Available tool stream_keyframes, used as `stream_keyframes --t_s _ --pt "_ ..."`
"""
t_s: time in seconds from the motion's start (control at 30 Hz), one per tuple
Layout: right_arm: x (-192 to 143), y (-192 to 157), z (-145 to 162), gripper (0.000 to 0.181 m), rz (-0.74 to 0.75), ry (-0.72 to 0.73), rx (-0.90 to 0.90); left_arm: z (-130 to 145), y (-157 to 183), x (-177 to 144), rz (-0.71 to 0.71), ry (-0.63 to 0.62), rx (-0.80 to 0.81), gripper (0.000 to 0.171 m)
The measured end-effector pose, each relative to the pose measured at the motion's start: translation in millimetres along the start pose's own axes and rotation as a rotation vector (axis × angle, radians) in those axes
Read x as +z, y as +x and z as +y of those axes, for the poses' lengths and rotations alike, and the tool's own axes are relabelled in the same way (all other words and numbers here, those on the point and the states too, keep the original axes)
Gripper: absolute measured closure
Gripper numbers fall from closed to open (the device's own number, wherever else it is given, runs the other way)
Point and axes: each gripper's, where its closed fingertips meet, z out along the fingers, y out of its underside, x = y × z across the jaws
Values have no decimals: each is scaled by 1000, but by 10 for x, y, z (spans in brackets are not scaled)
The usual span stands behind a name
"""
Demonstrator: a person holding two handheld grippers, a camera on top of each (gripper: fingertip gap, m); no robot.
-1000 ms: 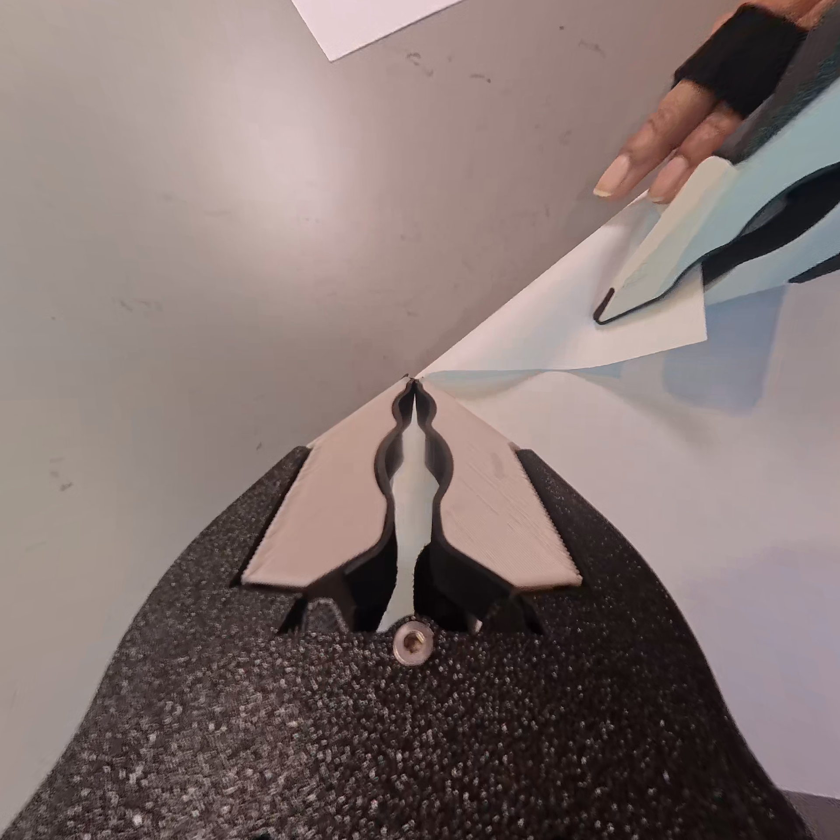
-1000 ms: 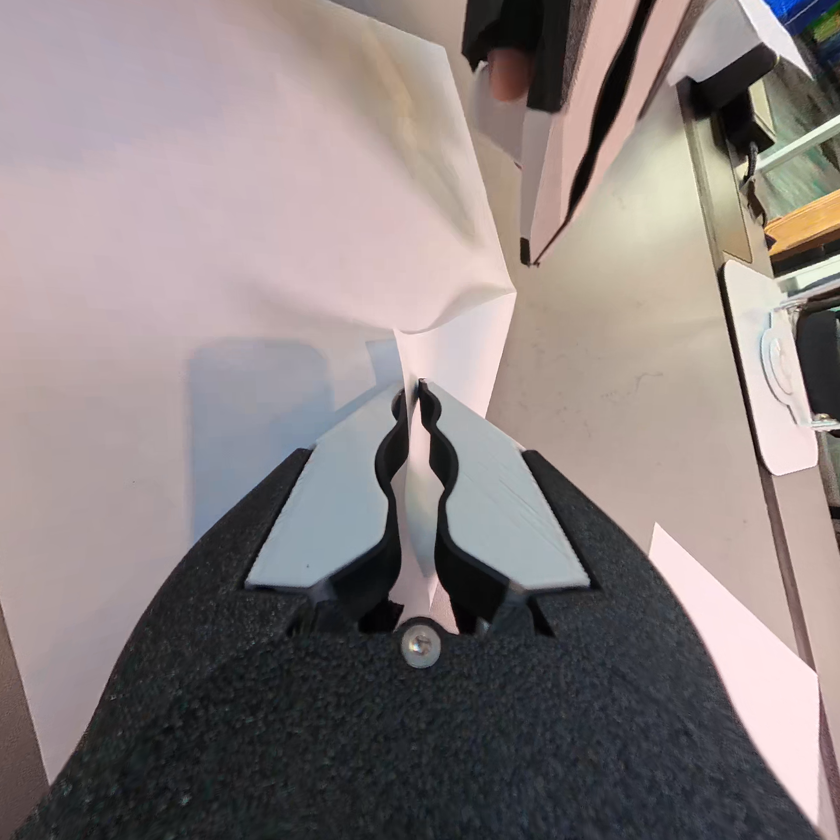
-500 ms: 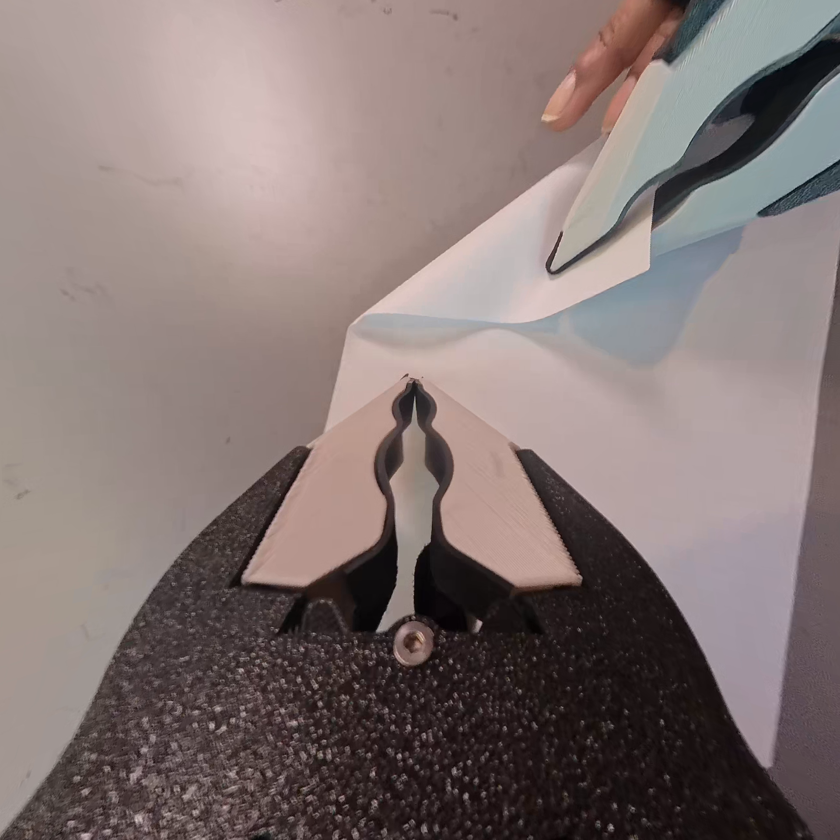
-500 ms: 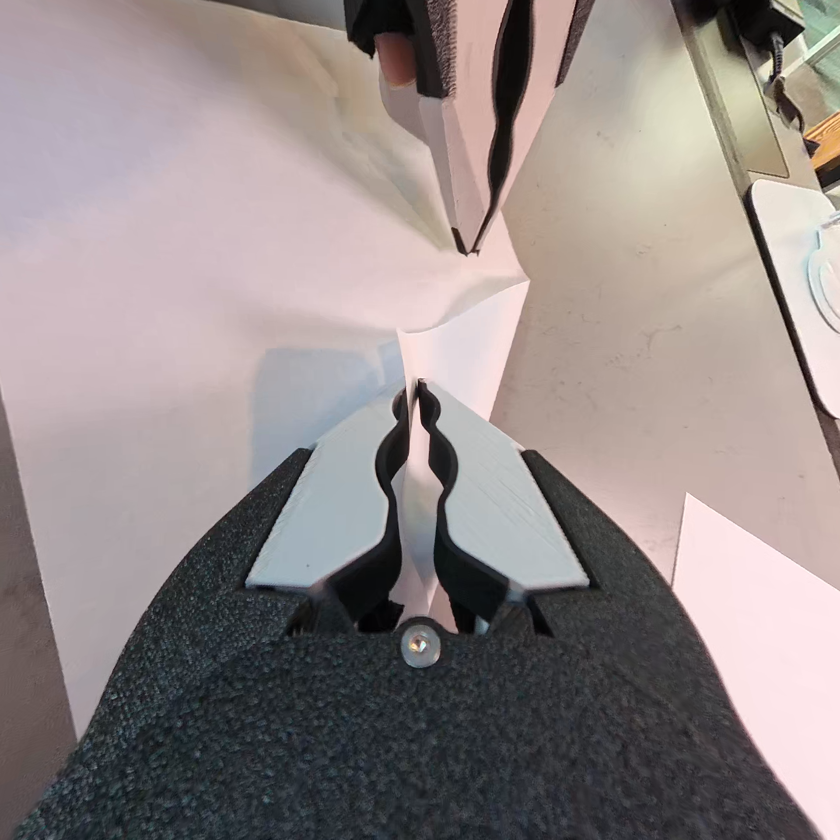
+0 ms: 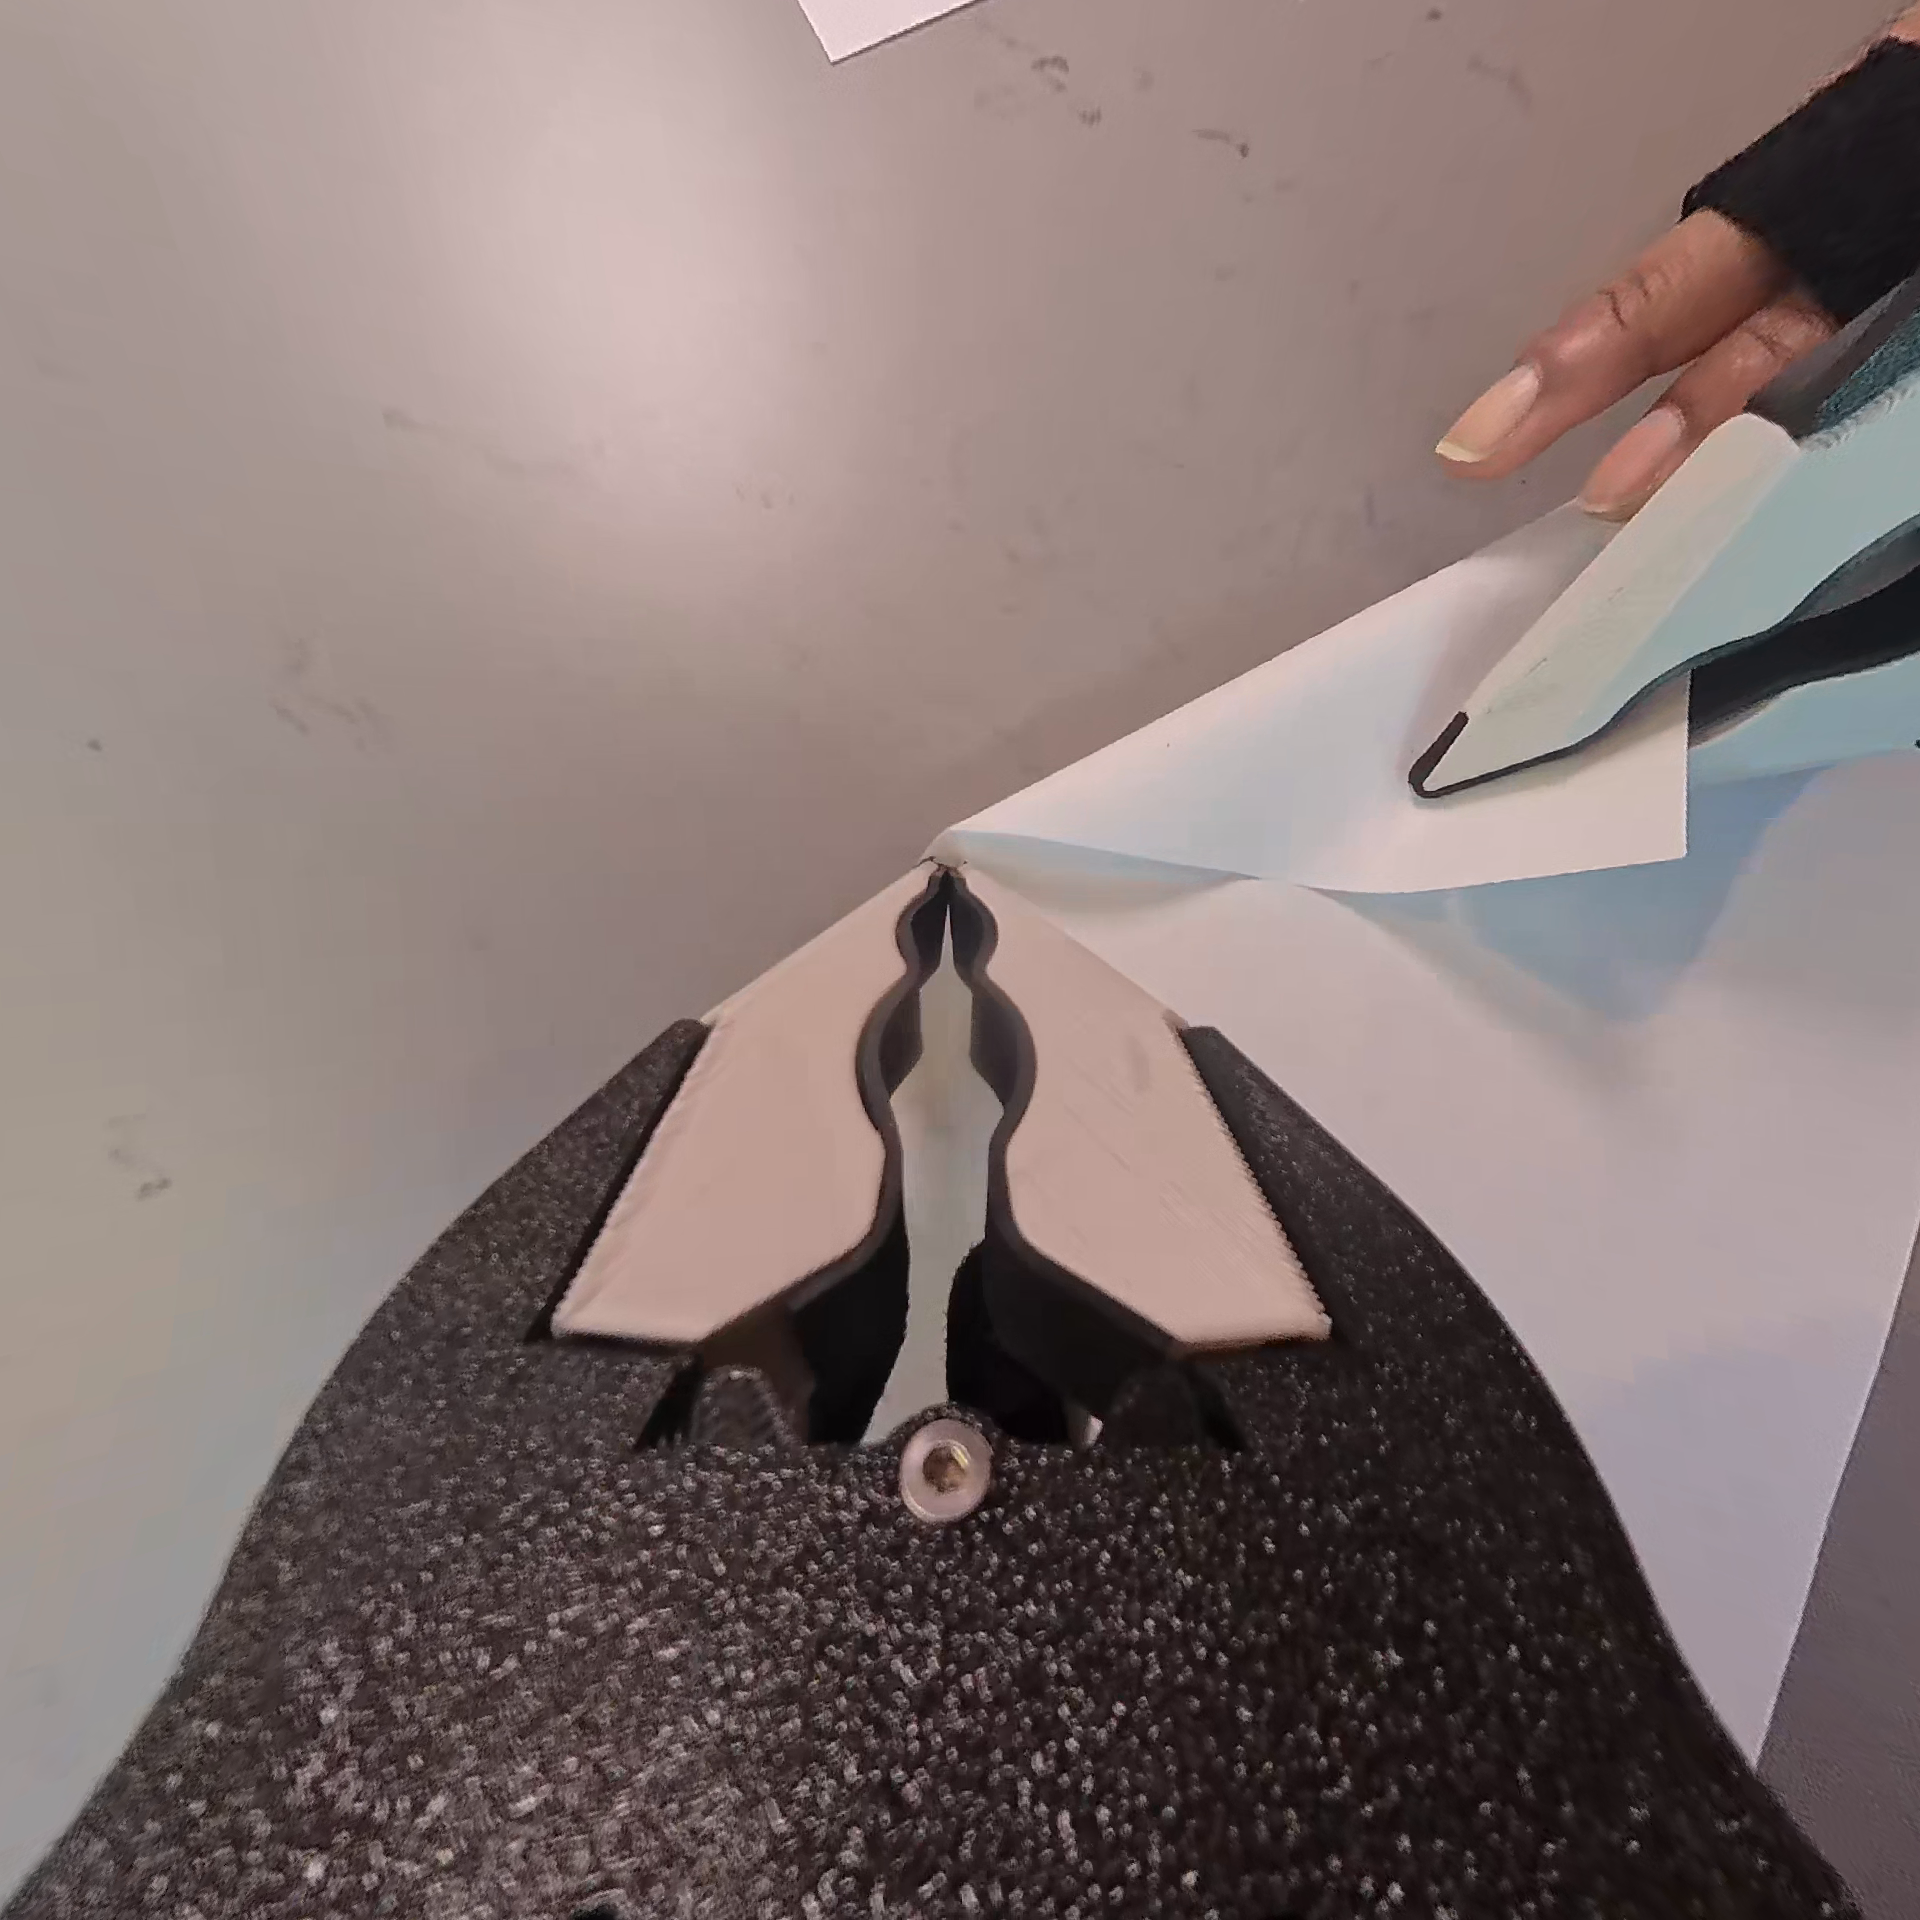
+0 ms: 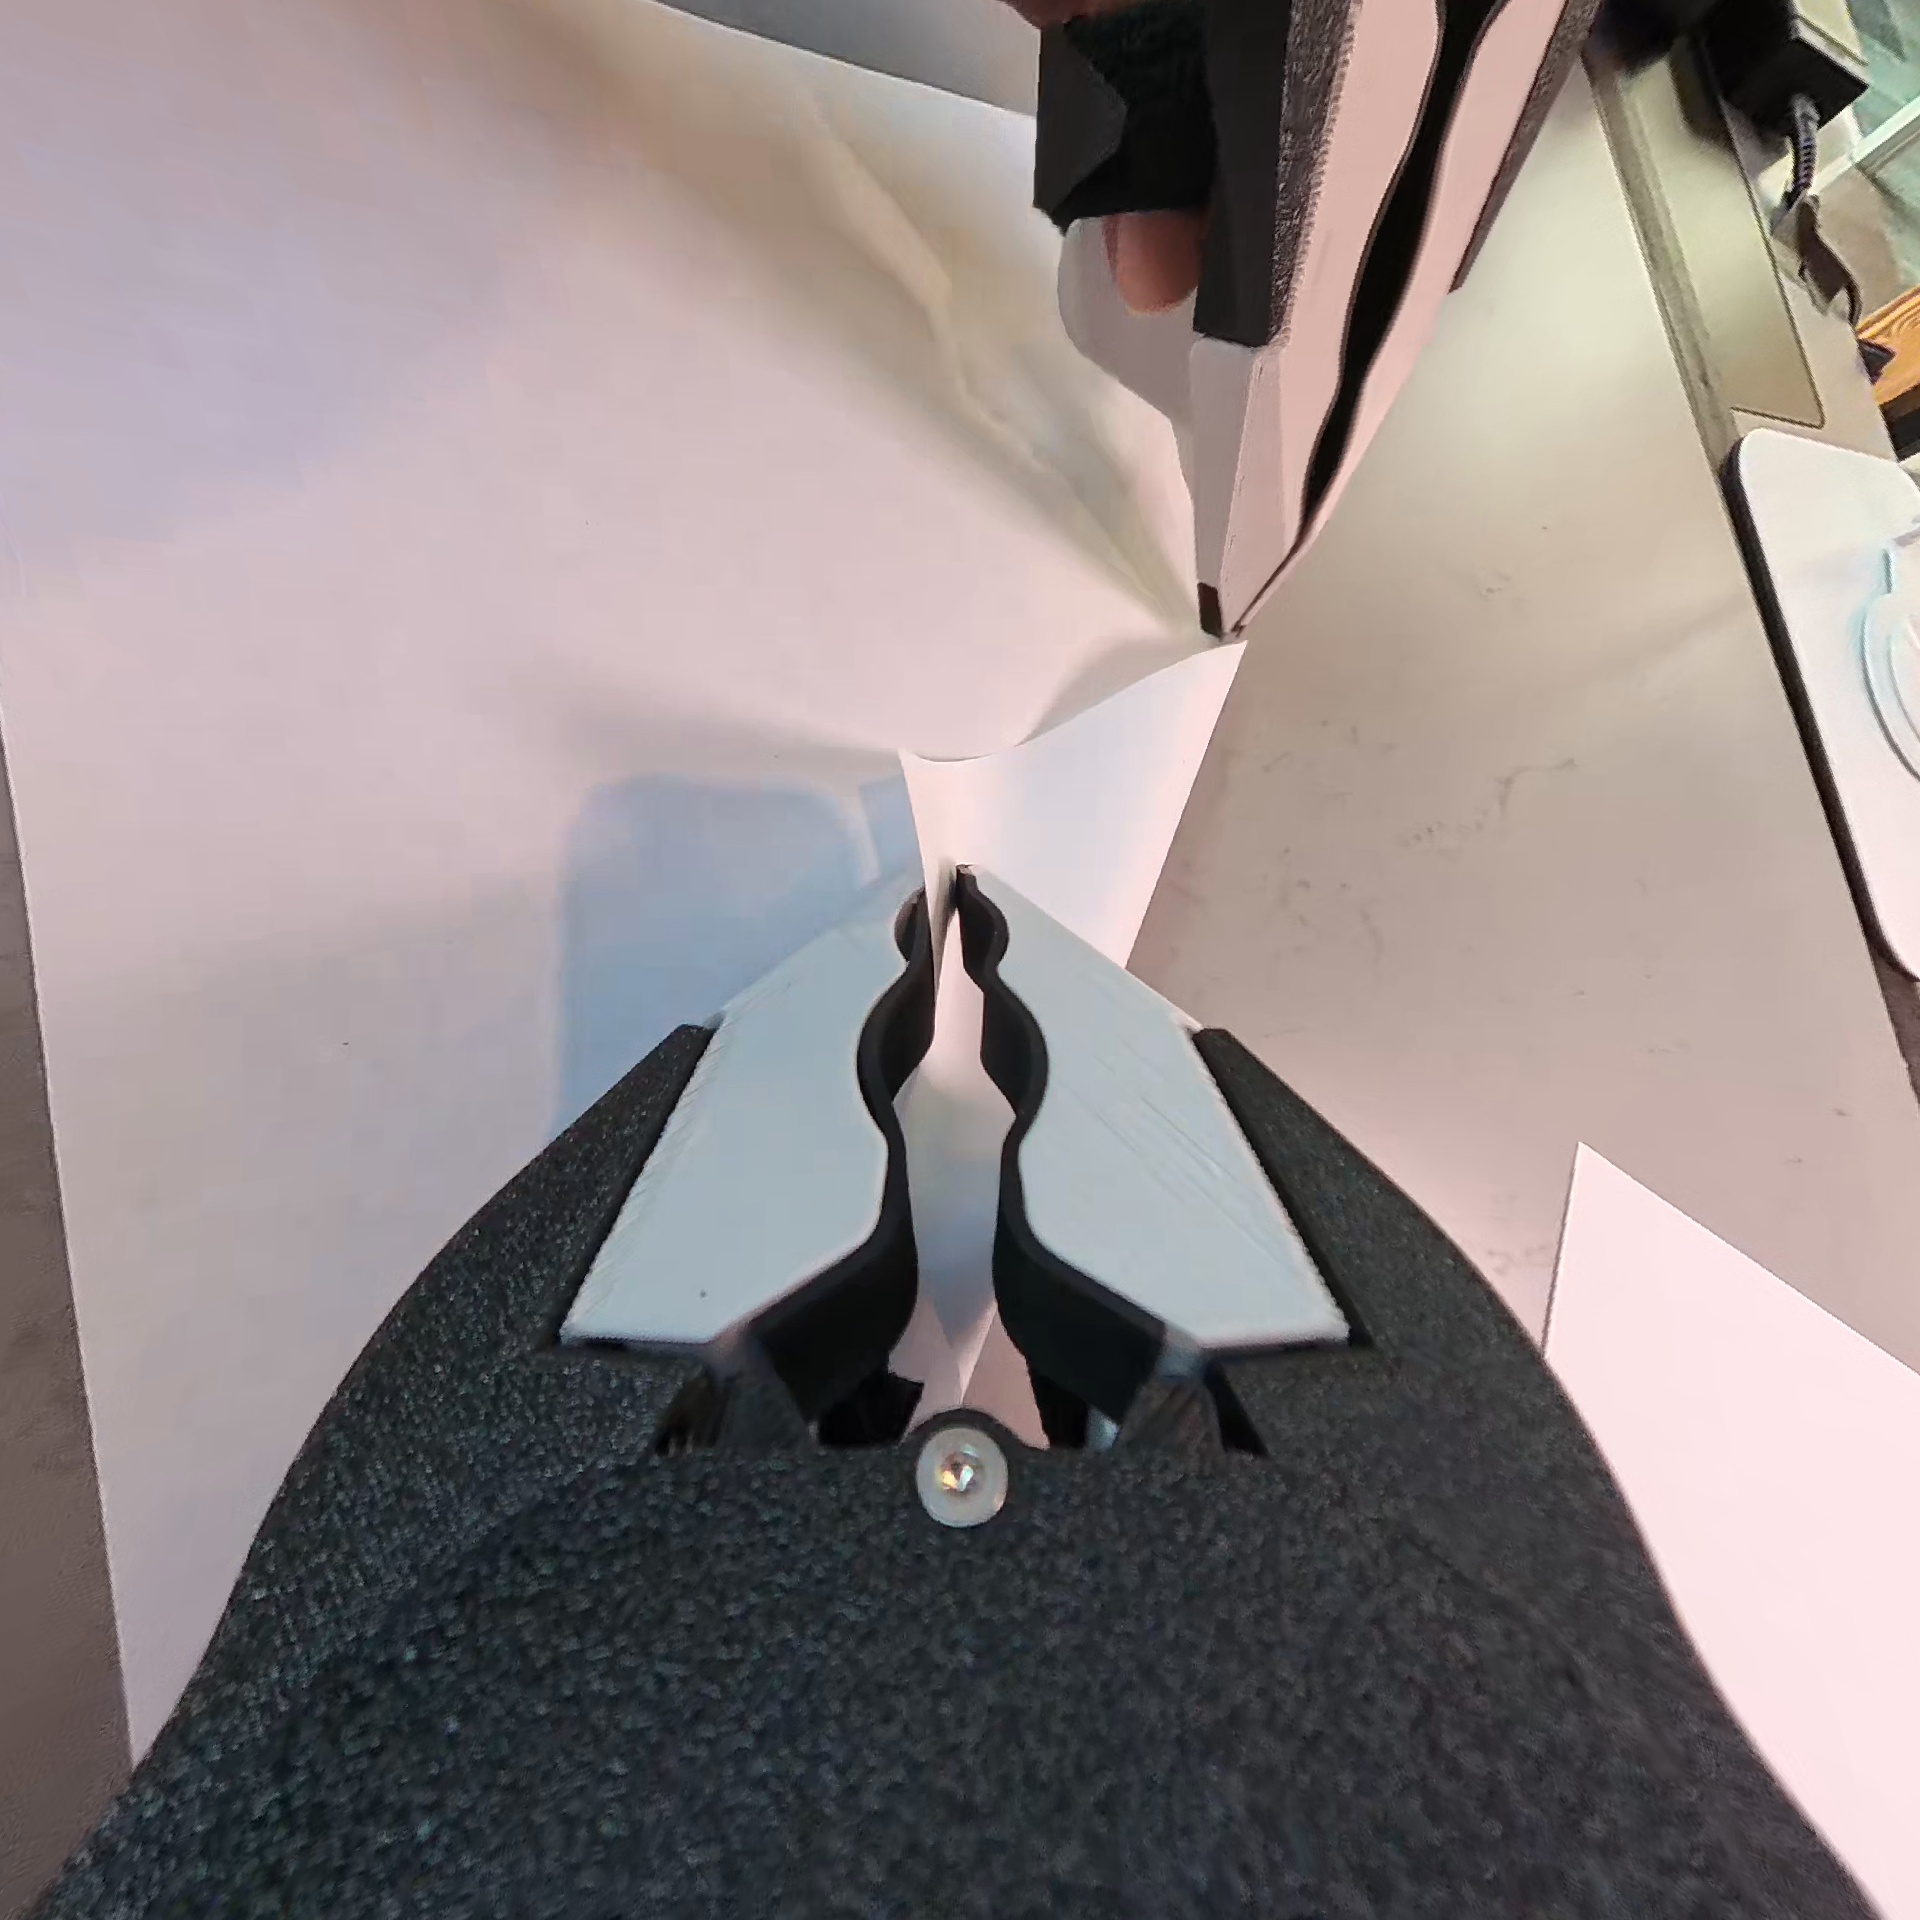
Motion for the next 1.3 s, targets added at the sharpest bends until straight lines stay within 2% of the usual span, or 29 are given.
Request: stream_keyframes --t_s 0.1,0.27,0.4,0.7,0.9,1.07,1.17,1.3 --pt "-4 18 -12 181 -1 16 13 -96 3 -34 16 22 12 171" --pt "-3 61 -10 181 8 22 20 -55 -31 73 29 4 10 171" --pt "-14 90 2 181 2 30 63 -98 -56 -17 8 50 21 171" --pt "-4 110 19 181 -2 26 68 20 -40 26 21 27 18 171" --pt "1 206 76 181 12 2 157 28 -15 25 14 1 27 171" --pt "16 178 95 181 12 -6 122 -60 20 23 55 34 -9 171" --pt "23 161 85 181 8 -7 101 -94 -76 49 1 47 2 171" --pt "20 143 75 181 -5 -5 94 -68 -67 95 9 32 1 171"
